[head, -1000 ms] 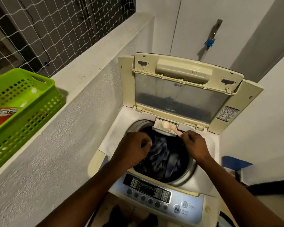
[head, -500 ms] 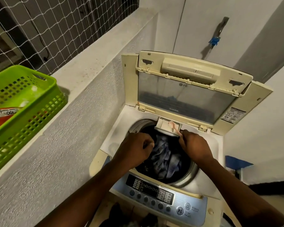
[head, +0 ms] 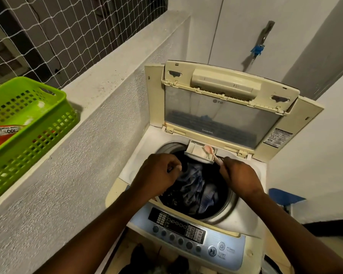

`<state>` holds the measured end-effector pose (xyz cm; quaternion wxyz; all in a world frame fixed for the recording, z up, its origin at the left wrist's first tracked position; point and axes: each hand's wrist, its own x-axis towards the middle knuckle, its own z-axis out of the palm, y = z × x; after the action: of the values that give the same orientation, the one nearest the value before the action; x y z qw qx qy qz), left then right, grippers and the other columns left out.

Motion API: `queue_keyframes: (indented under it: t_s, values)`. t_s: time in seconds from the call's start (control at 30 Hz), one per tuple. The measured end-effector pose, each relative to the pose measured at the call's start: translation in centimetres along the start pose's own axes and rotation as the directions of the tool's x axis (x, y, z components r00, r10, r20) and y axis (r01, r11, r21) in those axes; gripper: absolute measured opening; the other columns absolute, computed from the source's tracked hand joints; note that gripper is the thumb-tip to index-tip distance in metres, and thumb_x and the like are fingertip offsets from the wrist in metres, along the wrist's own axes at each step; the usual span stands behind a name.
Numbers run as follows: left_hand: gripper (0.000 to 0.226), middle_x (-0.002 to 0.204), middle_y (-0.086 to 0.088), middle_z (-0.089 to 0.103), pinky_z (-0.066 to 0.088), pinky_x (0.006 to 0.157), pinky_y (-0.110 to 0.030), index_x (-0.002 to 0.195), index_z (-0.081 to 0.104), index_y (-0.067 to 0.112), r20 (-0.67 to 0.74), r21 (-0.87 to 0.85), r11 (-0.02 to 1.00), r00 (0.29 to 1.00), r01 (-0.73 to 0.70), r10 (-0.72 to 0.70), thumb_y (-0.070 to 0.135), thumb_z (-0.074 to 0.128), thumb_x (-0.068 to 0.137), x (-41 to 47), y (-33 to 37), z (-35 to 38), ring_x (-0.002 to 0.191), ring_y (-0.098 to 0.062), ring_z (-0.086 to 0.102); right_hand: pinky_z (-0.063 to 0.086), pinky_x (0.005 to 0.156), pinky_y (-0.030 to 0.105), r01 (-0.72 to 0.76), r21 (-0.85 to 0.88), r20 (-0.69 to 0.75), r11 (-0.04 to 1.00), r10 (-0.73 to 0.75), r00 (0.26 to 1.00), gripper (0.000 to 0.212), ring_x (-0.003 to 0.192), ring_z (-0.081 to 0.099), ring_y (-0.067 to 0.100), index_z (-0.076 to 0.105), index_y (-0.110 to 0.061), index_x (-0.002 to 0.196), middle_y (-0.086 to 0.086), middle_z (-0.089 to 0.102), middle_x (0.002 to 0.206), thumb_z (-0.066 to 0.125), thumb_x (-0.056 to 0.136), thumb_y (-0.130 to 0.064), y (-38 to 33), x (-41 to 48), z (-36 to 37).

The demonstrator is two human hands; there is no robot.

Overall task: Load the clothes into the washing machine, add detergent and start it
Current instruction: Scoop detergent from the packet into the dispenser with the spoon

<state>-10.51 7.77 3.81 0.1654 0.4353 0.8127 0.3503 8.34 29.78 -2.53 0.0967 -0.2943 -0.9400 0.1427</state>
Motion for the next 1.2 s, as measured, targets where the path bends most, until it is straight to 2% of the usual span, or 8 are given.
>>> queue_keyframes:
  t_s: [0.1, 0.2, 0.37, 0.53, 0.73, 0.9, 1.07, 1.2]
  values:
    - [0.014, 0.096, 0.014, 0.077, 0.062, 0.083, -0.031, 0.102, 0.078, 0.026, -0.04, 0.012, 1.0, 0.999, 0.029, -0.028, 0.033, 0.07, 0.092, -0.3, -0.8, -1.3, 0.089, -0.001, 0.07, 0.041, 0.058, 0.031, -0.228, 0.339, 0.006, 0.913, 0.24, 0.971, 0.031, 0.063, 0.059, 0.024, 0.06, -0.017, 0.081, 0.004, 0.068, 0.073, 0.052, 0.104, -0.037, 0.0, -0.5, -0.6]
    - [0.013, 0.094, 0.015, 0.076, 0.063, 0.081, -0.034, 0.101, 0.078, 0.026, -0.092, 0.029, 0.999, 0.995, 0.04, -0.038, 0.033, 0.071, 0.092, -0.6, -1.5, -2.9, 0.089, -0.003, 0.071, 0.043, 0.062, 0.035, -0.387, 0.724, 0.138, 0.571, 0.43, 0.892, 0.032, 0.063, 0.054, 0.023, 0.065, -0.01, 0.078, 0.006, 0.064, 0.069, 0.055, 0.105, -0.024, -1.5, -1.5, -1.8]
    - [0.013, 0.095, 0.014, 0.076, 0.063, 0.083, -0.035, 0.099, 0.077, 0.025, -0.176, 0.067, 0.997, 0.984, 0.043, -0.031, 0.034, 0.071, 0.092, -2.0, -1.3, -6.1, 0.089, -0.005, 0.07, 0.036, 0.059, 0.034, -0.401, 0.884, 0.294, 0.24, 0.382, 0.876, 0.029, 0.058, 0.043, 0.017, 0.063, -0.009, 0.081, 0.006, 0.052, 0.065, 0.054, 0.107, -0.018, -5.5, -3.0, -4.6]
    - [0.01, 0.095, 0.014, 0.075, 0.061, 0.083, -0.028, 0.099, 0.078, 0.024, -0.255, 0.032, 0.999, 0.967, 0.012, -0.003, 0.028, 0.072, 0.093, -5.0, -0.3, -11.1, 0.09, -0.005, 0.069, 0.032, 0.051, 0.029, -0.327, 0.93, 0.284, 0.167, 0.241, 0.928, 0.02, 0.056, 0.035, 0.017, 0.06, -0.005, 0.09, 0.006, 0.045, 0.063, 0.051, 0.106, -0.014, -11.3, -4.0, -8.2]
    - [0.005, 0.086, 0.013, 0.076, 0.06, 0.076, -0.033, 0.091, 0.079, 0.025, -0.397, 0.067, 0.997, 0.916, -0.029, 0.054, 0.026, 0.074, 0.09, -10.9, 0.6, -19.2, 0.08, -0.005, 0.07, 0.021, 0.047, 0.032, -0.253, 0.96, 0.242, 0.123, 0.096, 0.966, 0.039, 0.049, 0.029, 0.016, 0.061, -0.016, 0.066, 0.009, 0.038, 0.06, 0.05, 0.103, -0.009, -20.5, -5.1, -12.3]
    - [0.009, 0.079, 0.013, 0.075, 0.058, 0.072, -0.033, 0.089, 0.08, 0.024, -0.495, 0.129, 0.991, 0.865, -0.025, 0.086, 0.03, 0.072, 0.088, -16.6, -0.7, -25.7, 0.075, -0.006, 0.069, 0.029, 0.037, 0.022, -0.262, 0.964, 0.263, 0.044, -0.006, 0.965, 0.032, 0.048, 0.031, 0.014, 0.064, -0.013, 0.068, 0.008, 0.039, 0.06, 0.051, 0.097, -0.009, -27.9, -6.3, -14.4]
    - [0.005, 0.075, 0.01, 0.072, 0.054, 0.069, -0.027, 0.088, 0.08, 0.023, -0.596, 0.145, 0.987, 0.803, 0.068, 0.032, 0.019, 0.08, 0.085, -20.0, -4.1, -30.9, 0.068, -0.005, 0.065, 0.024, 0.037, 0.023, -0.299, 0.952, 0.304, 0.058, -0.115, 0.946, 0.014, 0.046, 0.029, 0.013, 0.056, -0.006, 0.075, 0.006, 0.039, 0.06, 0.058, 0.083, -0.018, -34.9, -6.8, -15.3]
    - [0.011, 0.078, 0.013, 0.07, 0.052, 0.067, -0.022, 0.093, 0.079, 0.027, -0.627, 0.228, 0.964, 0.778, 0.137, 0.038, 0.021, 0.078, 0.084, -20.7, -6.6, -33.6, 0.063, 0.001, 0.062, 0.023, 0.038, 0.024, -0.297, 0.948, 0.312, 0.114, -0.151, 0.938, 0.025, 0.045, 0.028, 0.014, 0.054, -0.003, 0.073, 0.008, 0.039, 0.057, 0.051, 0.097, -0.01, -39.4, -5.9, -14.8]
